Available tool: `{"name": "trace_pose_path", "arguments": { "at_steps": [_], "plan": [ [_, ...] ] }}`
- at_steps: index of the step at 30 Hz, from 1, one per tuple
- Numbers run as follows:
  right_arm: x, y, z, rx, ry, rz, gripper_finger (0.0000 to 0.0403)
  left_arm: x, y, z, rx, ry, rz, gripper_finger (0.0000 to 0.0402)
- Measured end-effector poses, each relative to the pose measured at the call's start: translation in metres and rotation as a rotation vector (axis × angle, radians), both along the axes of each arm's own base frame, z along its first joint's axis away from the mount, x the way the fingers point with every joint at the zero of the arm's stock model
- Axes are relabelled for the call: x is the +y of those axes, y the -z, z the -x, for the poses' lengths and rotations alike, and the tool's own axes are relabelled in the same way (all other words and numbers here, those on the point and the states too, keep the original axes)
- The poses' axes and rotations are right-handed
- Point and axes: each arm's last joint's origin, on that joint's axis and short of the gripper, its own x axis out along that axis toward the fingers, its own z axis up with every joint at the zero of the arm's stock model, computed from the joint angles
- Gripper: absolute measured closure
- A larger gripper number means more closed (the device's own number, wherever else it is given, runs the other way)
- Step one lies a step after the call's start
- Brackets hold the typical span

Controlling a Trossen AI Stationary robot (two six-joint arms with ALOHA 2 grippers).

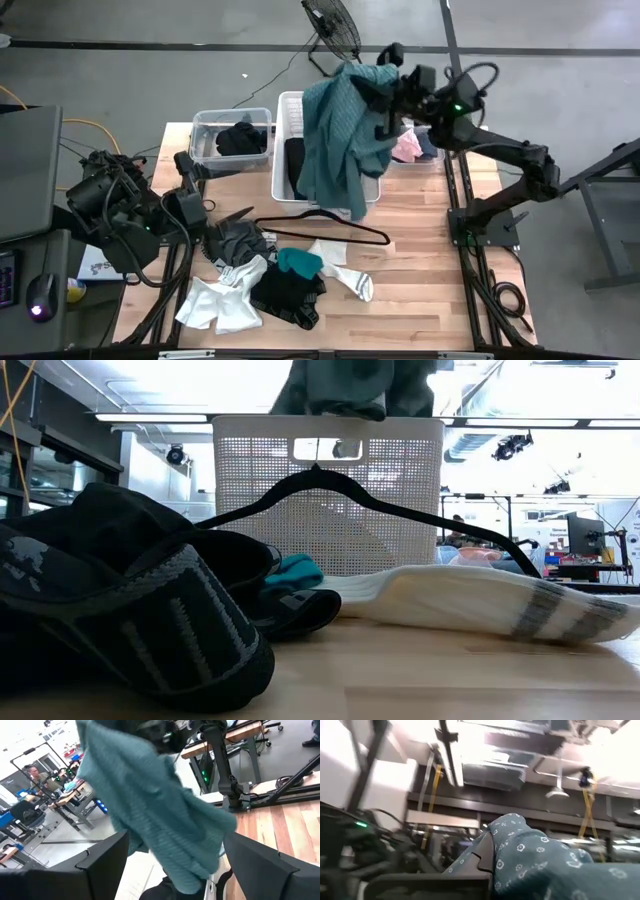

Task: Pick & Place Cloths
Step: Put the blue green polo shirt into the white laundry basket

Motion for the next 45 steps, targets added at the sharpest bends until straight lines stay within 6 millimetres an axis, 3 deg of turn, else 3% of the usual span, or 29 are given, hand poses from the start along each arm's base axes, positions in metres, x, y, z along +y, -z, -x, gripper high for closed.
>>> {"name": "trace_pose_path", "arguments": {
  "at_steps": [7,14,21,35,45],
  "plan": [
    [-0.051,0.036,-0.026,0.125,0.015,-0.131,0.0399,0.003,0.005,0.003,0.016,-0.021,0.017,0.0083],
    [-0.092,0.094,-0.06,0.344,0.031,-0.363,0.0399,0.007,0.012,0.007,0.032,-0.05,0.046,0.0083],
    [-0.119,0.137,-0.065,0.573,0.118,-0.595,0.0399,0.006,0.017,0.006,0.041,-0.063,0.057,0.0083],
    [-0.123,0.182,-0.048,1.008,0.232,-0.771,0.0399,-0.003,0.035,-0.003,0.076,-0.079,0.037,0.0083],
    [-0.109,0.197,-0.045,1.223,0.276,-0.682,0.0385,-0.006,0.055,-0.006,0.096,-0.102,0.039,0.0083]
  ]
}}
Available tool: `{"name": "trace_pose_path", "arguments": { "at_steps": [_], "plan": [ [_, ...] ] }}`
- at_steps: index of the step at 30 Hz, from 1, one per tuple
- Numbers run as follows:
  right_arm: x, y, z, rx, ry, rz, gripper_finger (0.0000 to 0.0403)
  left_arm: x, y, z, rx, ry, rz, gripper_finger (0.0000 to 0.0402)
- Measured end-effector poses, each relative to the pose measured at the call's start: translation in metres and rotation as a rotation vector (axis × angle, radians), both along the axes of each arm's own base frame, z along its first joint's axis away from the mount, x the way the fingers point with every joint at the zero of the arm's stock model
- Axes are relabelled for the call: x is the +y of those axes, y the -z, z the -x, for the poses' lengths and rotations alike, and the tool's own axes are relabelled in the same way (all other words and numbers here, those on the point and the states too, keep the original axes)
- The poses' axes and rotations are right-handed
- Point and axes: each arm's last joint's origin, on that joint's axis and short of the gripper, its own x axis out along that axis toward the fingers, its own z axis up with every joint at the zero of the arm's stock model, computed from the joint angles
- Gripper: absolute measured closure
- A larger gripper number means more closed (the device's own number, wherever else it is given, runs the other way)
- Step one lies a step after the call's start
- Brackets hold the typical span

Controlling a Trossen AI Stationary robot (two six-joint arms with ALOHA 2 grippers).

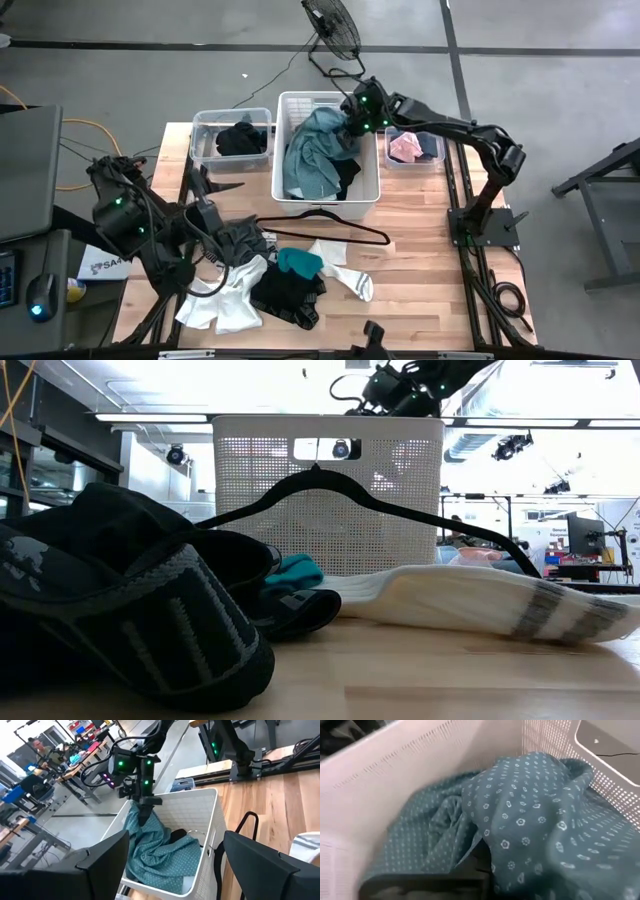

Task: Pick & Place Cloths
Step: Put the blue green polo shirt into the white laundry basket, then put the white sock into the right transparent bin

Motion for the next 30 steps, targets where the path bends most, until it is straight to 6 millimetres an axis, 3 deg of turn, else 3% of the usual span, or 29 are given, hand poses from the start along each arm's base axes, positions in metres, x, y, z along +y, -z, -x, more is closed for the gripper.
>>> {"name": "trace_pose_path", "arguments": {
  "at_steps": [4,10,16,24,30],
  "plan": [
    [0.006,0.002,-0.002,0.032,-0.033,0.022,0.0337,0.006,0.007,0.006,-0.012,-0.017,0.022,0.0083],
    [0.014,0.0,-0.005,0.021,-0.087,0.027,0.023,0.015,0.024,0.015,-0.033,-0.048,0.066,0.0083],
    [0.022,-0.017,0.005,0.009,-0.126,0.063,0.0143,0.02,0.052,0.02,-0.063,-0.053,0.127,0.0083],
    [0.045,-0.056,0.032,-0.04,-0.16,0.11,0.0112,0.02,0.101,0.021,-0.116,-0.009,0.222,0.0083],
    [0.083,-0.071,0.051,0.019,-0.236,0.061,0.0118,0.022,0.142,0.024,-0.132,0.044,0.338,0.0083]
  ]
}}
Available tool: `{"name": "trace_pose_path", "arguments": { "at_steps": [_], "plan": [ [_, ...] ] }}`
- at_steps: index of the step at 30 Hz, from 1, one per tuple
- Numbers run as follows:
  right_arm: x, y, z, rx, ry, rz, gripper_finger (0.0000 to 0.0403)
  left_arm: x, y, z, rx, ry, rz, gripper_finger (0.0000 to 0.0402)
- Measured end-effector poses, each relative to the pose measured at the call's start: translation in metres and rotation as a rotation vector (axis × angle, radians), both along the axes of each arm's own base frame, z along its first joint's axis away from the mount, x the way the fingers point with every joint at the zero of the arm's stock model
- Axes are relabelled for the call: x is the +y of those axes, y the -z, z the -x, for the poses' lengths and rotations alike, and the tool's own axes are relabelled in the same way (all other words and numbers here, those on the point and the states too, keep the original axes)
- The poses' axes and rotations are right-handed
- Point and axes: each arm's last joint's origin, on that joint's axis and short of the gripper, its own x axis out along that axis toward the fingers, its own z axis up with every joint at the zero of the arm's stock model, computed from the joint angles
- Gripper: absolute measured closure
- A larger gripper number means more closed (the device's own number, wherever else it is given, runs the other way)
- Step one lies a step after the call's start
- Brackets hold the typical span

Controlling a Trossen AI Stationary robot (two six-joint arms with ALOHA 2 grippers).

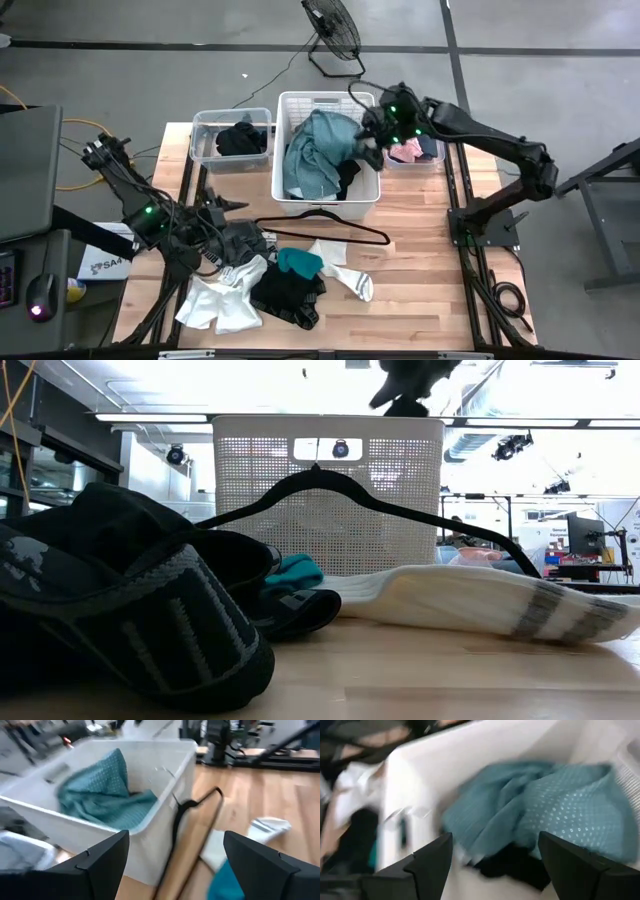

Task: Pick & Place Cloths
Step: Put the white sock into the right transparent bin

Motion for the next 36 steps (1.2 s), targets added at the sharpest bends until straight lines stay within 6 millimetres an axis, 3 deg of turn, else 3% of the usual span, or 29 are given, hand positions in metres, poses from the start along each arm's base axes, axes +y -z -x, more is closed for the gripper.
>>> {"name": "trace_pose_path", "arguments": {
  "at_steps": [4,10,17,22,29,36],
  "plan": [
    [0.037,-0.002,0.006,0.086,-0.074,-0.057,0.0119,0.0,0.029,0.002,0.008,0.06,0.07,0.0083],
    [0.102,0.007,0.001,0.205,-0.158,-0.058,0.0119,0.002,0.063,0.006,0.013,0.13,0.129,0.0083],
    [0.18,0.04,0.002,0.275,-0.187,0.001,0.0119,-0.002,0.09,0.005,-0.042,0.325,0.15,0.0083],
    [0.229,0.07,0.005,0.186,-0.221,0.007,0.0119,-0.002,0.1,0.006,-0.108,0.391,0.146,0.0083],
    [0.27,0.111,0.012,0.016,-0.246,0.063,0.0119,0.011,0.106,-0.007,-0.156,0.438,0.207,0.0083],
    [0.296,0.156,0.01,0.022,-0.265,0.127,0.0119,0.029,0.108,-0.02,-0.194,0.463,0.215,0.0083]
  ]
}}
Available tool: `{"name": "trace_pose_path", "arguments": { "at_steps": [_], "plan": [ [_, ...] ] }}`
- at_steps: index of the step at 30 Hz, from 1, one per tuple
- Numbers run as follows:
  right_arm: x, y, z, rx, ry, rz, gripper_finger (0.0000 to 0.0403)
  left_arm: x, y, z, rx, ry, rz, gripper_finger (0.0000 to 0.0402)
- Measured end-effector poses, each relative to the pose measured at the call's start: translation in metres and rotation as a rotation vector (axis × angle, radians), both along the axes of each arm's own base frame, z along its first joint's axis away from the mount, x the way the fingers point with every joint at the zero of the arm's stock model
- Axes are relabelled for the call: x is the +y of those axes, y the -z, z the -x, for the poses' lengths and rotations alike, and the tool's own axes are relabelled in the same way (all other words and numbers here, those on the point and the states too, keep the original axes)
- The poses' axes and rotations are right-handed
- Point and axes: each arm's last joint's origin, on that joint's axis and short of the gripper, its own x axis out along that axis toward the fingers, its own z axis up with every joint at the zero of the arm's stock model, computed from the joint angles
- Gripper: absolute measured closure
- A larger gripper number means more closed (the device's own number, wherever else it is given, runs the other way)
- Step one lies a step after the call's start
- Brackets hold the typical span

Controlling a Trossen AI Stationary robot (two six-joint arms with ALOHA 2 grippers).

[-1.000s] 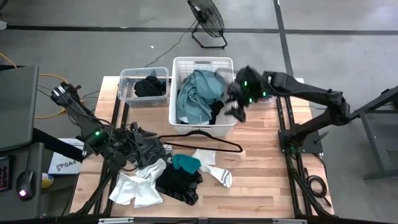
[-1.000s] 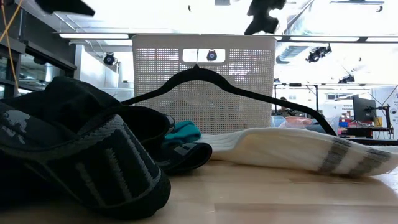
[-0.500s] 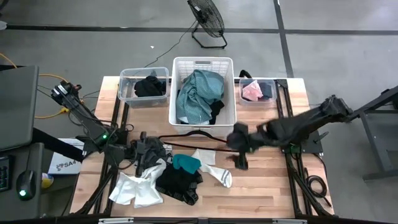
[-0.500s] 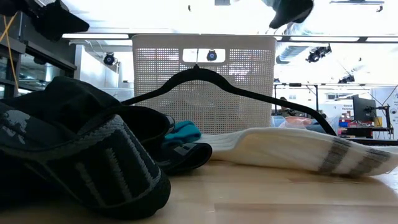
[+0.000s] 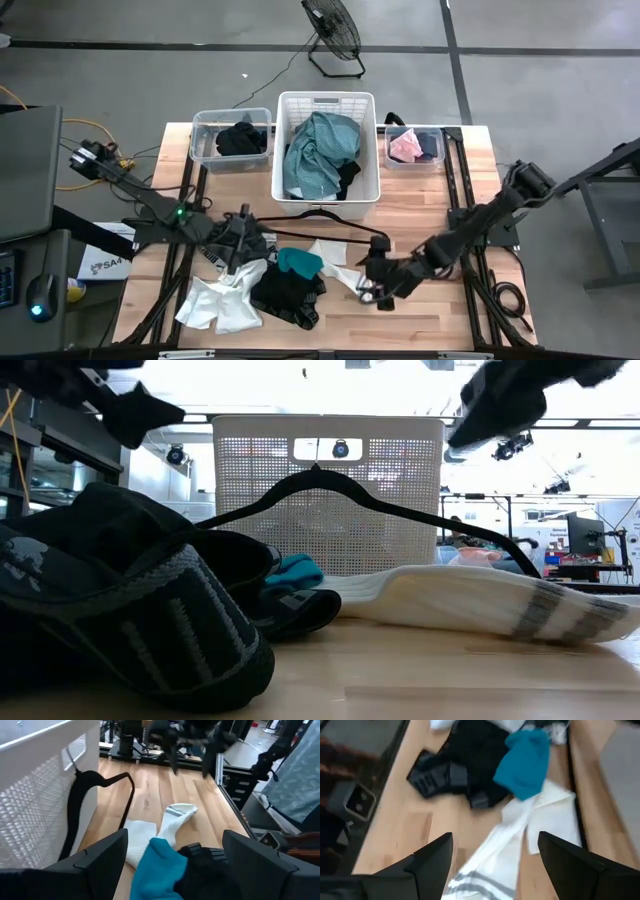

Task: Pick & Place Cloths
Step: Put the white sock into the right transparent bin

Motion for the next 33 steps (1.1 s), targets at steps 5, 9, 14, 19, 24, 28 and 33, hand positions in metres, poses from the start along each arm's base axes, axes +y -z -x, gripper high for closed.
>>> {"name": "trace_pose_path", "arguments": {
  "at_steps": [5,9,14,19,24,28,33],
  "plan": [
    [0.016,0.036,-0.006,0.068,-0.01,0.054,0.0119,0.006,0.0,-0.003,0.005,-0.008,0.005,0.0083],
    [0.025,0.057,-0.011,0.069,0.004,0.079,0.0119,0.006,0.0,-0.003,0.006,-0.007,0.006,0.0083],
    [0.027,0.08,-0.016,0.085,0.039,0.136,0.0119,0.006,0.001,-0.003,0.008,-0.007,0.012,0.0083],
    [0.025,0.095,-0.019,0.095,0.085,0.181,0.0119,0.006,0.001,-0.003,0.008,-0.006,0.011,0.0083],
    [0.023,0.096,-0.02,0.108,0.106,0.145,0.0153,0.006,0.001,-0.003,0.009,-0.005,0.008,0.0083],
    [0.023,0.097,-0.02,0.113,0.104,0.137,0.0223,0.006,0.001,-0.003,0.009,-0.005,0.008,0.0083],
    [0.023,0.097,-0.02,0.116,0.104,0.136,0.0333,0.006,0.001,-0.003,0.017,-0.007,0.016,0.0083]
  ]
}}
